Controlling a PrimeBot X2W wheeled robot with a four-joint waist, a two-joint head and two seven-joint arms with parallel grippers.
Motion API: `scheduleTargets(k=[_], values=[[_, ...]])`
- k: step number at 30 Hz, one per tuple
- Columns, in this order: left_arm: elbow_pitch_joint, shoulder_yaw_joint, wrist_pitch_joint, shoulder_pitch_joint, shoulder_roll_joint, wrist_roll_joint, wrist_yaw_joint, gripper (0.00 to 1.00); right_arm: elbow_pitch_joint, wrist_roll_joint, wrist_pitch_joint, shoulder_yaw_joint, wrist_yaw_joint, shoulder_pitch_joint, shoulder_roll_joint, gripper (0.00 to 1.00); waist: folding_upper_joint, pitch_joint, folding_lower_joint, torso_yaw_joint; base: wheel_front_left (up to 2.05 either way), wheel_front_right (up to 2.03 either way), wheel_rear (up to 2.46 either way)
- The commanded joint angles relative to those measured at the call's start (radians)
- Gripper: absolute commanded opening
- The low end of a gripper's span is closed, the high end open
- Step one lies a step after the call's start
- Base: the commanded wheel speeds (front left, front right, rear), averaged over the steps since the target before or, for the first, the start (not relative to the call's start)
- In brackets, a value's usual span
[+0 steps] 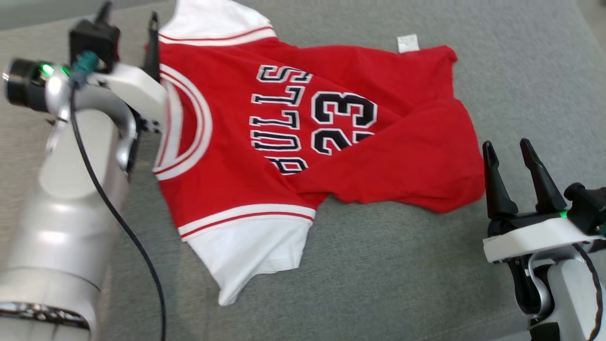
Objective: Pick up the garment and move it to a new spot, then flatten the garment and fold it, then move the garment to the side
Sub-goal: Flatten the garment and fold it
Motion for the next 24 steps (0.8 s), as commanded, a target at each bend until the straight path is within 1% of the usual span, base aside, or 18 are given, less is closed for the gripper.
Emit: scheduleTargets(k=[1,7,14,15,17,19,24], values=[[-0.042,0.006,-0.006,0.052,-0.010,-0.016,-0.002,1.00,-0.001,-0.010,0.004,-0.007,0.000,0.018,-0.013,1.00,0.0000,-0.067,0.0000,0.069,0.00,0.00,0.00],[-0.240,0.015,-0.007,0.249,-0.042,-0.026,0.024,1.00,-0.012,-0.018,0.027,-0.015,0.000,0.057,-0.020,1.00,0.0000,-0.152,0.0000,0.147,0.00,0.00,0.00],[-0.445,0.045,-0.007,0.494,-0.063,-0.060,0.052,1.00,-0.025,-0.036,0.054,-0.030,0.000,0.098,-0.013,1.00,0.0000,-0.229,0.0000,0.203,0.00,0.00,0.00],[-0.445,0.045,-0.007,0.494,-0.063,-0.060,0.052,1.00,-0.025,-0.036,0.054,-0.030,0.000,0.098,-0.013,1.00,0.0000,-0.229,0.0000,0.203,0.00,0.00,0.00],[-0.500,0.033,-0.007,0.556,-0.048,-0.029,0.072,1.00,-0.030,-0.043,0.060,-0.037,0.000,0.106,-0.010,1.00,0.0000,-0.237,0.0000,0.213,0.00,0.00,0.00],[-0.537,0.021,-0.007,0.630,-0.062,-0.032,0.077,1.00,-0.036,-0.046,0.064,-0.045,0.000,0.117,-0.005,1.00,0.0000,-0.243,0.0000,0.223,0.00,0.00,0.00],[-0.604,0.002,-0.007,0.753,-0.084,-0.055,0.076,1.00,-0.051,-0.053,0.078,-0.054,0.000,0.138,-0.004,1.00,0.0000,-0.254,0.0000,0.248,0.00,0.00,0.00]])
